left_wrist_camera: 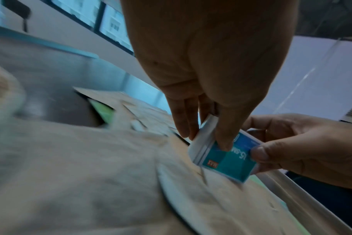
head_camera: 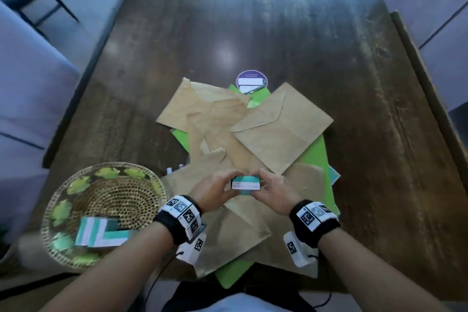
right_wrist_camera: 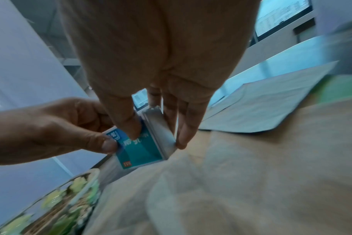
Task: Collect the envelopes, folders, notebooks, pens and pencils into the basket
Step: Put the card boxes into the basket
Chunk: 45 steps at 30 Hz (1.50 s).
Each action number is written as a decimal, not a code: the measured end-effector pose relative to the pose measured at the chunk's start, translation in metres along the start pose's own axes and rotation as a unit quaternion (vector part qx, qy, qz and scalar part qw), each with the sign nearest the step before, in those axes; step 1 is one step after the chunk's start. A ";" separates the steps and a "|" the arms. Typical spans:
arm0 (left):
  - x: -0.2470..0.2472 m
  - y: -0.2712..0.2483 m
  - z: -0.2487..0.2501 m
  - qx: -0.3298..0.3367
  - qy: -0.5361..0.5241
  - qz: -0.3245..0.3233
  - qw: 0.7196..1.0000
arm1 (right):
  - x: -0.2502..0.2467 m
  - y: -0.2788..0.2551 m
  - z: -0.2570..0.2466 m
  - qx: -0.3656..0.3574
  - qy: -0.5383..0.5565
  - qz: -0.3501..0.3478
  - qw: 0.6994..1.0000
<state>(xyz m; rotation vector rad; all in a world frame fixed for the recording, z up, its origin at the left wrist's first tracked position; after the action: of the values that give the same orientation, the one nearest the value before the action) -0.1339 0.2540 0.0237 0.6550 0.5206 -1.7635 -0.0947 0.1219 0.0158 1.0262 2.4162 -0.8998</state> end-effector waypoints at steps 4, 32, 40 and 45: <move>-0.049 -0.070 -0.041 -0.020 0.016 -0.003 1.000 | 0.077 0.017 -0.060 -0.041 -0.051 -0.061 0.996; -0.104 -0.284 -0.194 -0.159 0.267 -0.223 0.924 | 0.345 0.042 -0.168 -0.041 -0.271 -0.244 0.930; -0.108 -0.282 -0.194 -0.150 0.276 -0.203 0.927 | 0.344 0.041 -0.170 -0.048 -0.262 -0.173 0.948; -0.106 -0.276 -0.191 -0.168 0.293 -0.222 0.915 | 0.346 0.044 -0.171 -0.056 -0.291 -0.216 0.931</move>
<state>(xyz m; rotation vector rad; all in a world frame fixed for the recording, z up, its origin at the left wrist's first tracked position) -0.3442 0.5283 -0.0435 0.8641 1.4478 -1.8070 -0.3076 0.4367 -0.0662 0.1303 2.1547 -1.0110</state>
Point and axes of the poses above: each hand's wrist, its own y-axis towards the middle knuckle, its own x-axis out of the palm, z = x × y, the point moved 10 cm from there along y, towards the middle knuckle, and after that the axes turned 6 degrees about x, right-handed, at the moved point
